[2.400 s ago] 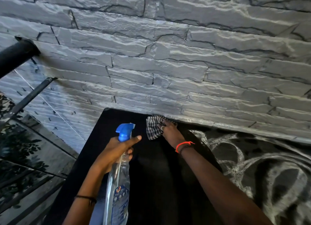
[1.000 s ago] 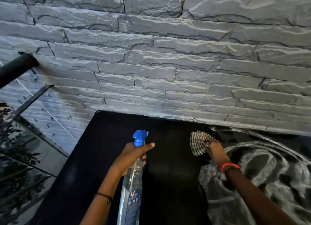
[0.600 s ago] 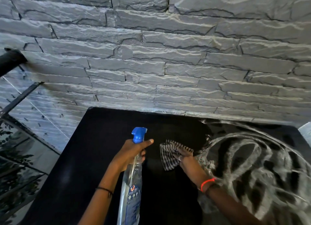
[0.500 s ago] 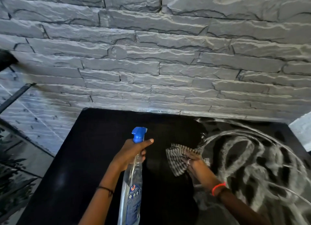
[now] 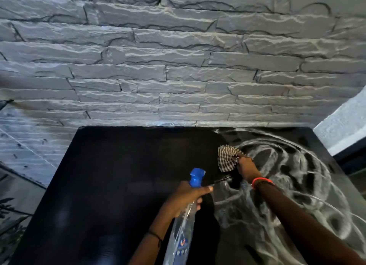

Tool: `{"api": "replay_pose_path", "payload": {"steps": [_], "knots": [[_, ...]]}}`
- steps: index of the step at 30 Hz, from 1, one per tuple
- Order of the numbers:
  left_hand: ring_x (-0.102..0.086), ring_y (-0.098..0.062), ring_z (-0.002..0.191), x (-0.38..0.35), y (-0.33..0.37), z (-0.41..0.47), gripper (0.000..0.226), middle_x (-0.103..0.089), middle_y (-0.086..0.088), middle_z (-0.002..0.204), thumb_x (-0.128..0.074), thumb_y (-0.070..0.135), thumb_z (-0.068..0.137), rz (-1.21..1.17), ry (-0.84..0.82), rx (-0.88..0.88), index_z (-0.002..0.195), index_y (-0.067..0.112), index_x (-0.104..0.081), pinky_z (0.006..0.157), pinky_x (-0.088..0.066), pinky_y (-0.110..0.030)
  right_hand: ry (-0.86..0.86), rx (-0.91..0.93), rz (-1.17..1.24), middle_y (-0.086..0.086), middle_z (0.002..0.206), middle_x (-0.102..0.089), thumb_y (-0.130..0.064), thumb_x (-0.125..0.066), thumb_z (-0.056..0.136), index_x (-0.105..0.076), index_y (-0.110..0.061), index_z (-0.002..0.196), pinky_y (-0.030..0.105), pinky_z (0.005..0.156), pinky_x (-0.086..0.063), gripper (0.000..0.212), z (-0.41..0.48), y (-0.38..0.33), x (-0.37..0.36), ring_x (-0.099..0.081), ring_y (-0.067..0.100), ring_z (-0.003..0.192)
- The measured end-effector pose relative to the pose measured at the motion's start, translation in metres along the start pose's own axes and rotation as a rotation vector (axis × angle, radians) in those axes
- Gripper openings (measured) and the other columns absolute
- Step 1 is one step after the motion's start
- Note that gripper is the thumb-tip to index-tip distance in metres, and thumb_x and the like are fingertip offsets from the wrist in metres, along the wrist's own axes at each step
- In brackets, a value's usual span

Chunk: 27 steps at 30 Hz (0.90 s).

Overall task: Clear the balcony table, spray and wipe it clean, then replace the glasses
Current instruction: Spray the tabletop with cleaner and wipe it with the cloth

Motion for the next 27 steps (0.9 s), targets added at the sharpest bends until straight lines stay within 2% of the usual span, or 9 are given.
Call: {"api": "replay_pose_path", "payload": {"steps": [3,6,9,11,17,19,21,24,27], "knots": [[-0.046,-0.012,0.041,-0.014,-0.014,0.000,0.025,-0.047,0.003,0.049,-0.075,0.027,0.080,0.010,-0.036,0.003,0.078,0.016,-0.053,0.045,-0.041,-0.023,-0.038,0.166,-0.004,0.032,0.125,-0.053,-0.021,-0.030,0.078,-0.057,0.011,0.117,0.034,0.105,-0.033,0.057,0.001,-0.013,0.000,-0.052,0.040,0.117],[-0.045,-0.010,0.040,-0.026,-0.023,-0.002,0.026,-0.046,0.005,0.047,-0.076,0.029,0.077,0.063,-0.086,0.036,0.084,0.016,-0.055,0.046,-0.041,-0.023,-0.069,0.196,-0.088,0.028,0.129,-0.052,-0.028,-0.024,0.074,-0.056,0.007,0.121,0.031,0.106,-0.031,0.067,0.005,-0.018,0.003,-0.051,0.038,0.119],[-0.044,-0.009,0.039,-0.038,-0.034,-0.012,0.025,-0.045,0.006,0.044,-0.077,0.029,0.076,0.102,-0.107,0.079,0.075,0.018,-0.055,0.045,-0.041,-0.022,-0.073,0.155,-0.139,0.024,0.132,-0.051,-0.021,-0.032,0.093,-0.055,0.003,0.124,0.030,0.105,-0.029,0.046,0.003,-0.015,0.001,-0.050,0.035,0.120],[-0.045,-0.009,0.040,-0.040,-0.041,-0.018,0.025,-0.046,0.006,0.045,-0.077,0.030,0.076,0.119,-0.109,0.089,0.076,0.018,-0.055,0.046,-0.042,-0.023,-0.056,0.172,-0.159,0.024,0.132,-0.051,-0.010,-0.041,0.095,-0.055,0.001,0.125,0.030,0.105,-0.028,0.035,0.004,-0.014,0.001,-0.050,0.035,0.120],[-0.045,-0.010,0.040,-0.028,-0.040,-0.031,0.023,-0.046,0.003,0.048,-0.075,0.027,0.079,0.048,-0.041,0.045,0.080,0.015,-0.056,0.044,-0.041,-0.021,-0.001,0.174,-0.112,0.023,0.126,-0.056,-0.006,-0.043,0.091,-0.060,0.002,0.118,0.034,0.105,-0.035,0.032,-0.004,-0.025,-0.018,-0.053,0.034,0.117],[-0.045,-0.010,0.040,-0.020,-0.034,-0.036,0.022,-0.046,0.002,0.050,-0.074,0.026,0.081,0.029,-0.011,0.036,0.083,0.014,-0.056,0.044,-0.041,-0.021,-0.050,0.185,-0.063,0.026,0.124,-0.056,-0.003,-0.044,0.089,-0.060,0.003,0.117,0.039,0.105,-0.037,0.032,-0.021,-0.036,-0.038,-0.052,0.035,0.116],[-0.046,-0.012,0.041,-0.011,-0.030,-0.039,0.023,-0.047,0.001,0.051,-0.074,0.026,0.081,0.011,0.014,0.019,0.083,0.014,-0.055,0.045,-0.040,-0.023,-0.161,0.185,0.089,0.034,0.114,-0.055,-0.002,-0.042,0.088,-0.062,-0.004,0.111,0.047,0.094,-0.046,0.031,-0.054,-0.050,-0.056,-0.056,0.031,0.102],[-0.047,-0.013,0.042,0.000,-0.025,-0.043,0.023,-0.049,0.000,0.051,-0.076,0.026,0.079,0.004,0.030,-0.015,0.080,0.013,-0.056,0.045,-0.040,-0.024,-0.061,0.311,0.138,0.023,0.107,-0.061,0.000,-0.037,0.091,-0.060,-0.018,0.108,0.023,0.080,-0.046,0.034,-0.112,-0.059,-0.062,-0.054,0.019,0.093],[-0.048,-0.013,0.045,0.009,-0.022,-0.048,0.023,-0.050,0.000,0.052,-0.074,0.027,0.081,0.016,0.009,-0.037,0.086,0.011,-0.058,0.048,-0.042,-0.024,-0.041,0.485,0.083,0.006,0.135,-0.048,-0.022,-0.031,0.095,-0.051,-0.005,0.128,0.017,0.101,-0.034,0.042,-0.162,-0.047,-0.067,-0.044,0.019,0.126]]}}
Point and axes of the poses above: each hand's wrist, its own z-axis towards the middle knuckle, its own x-axis out of the back of the hand, y = z × x, the point moved 6 cm from there along z, towards the middle knuckle
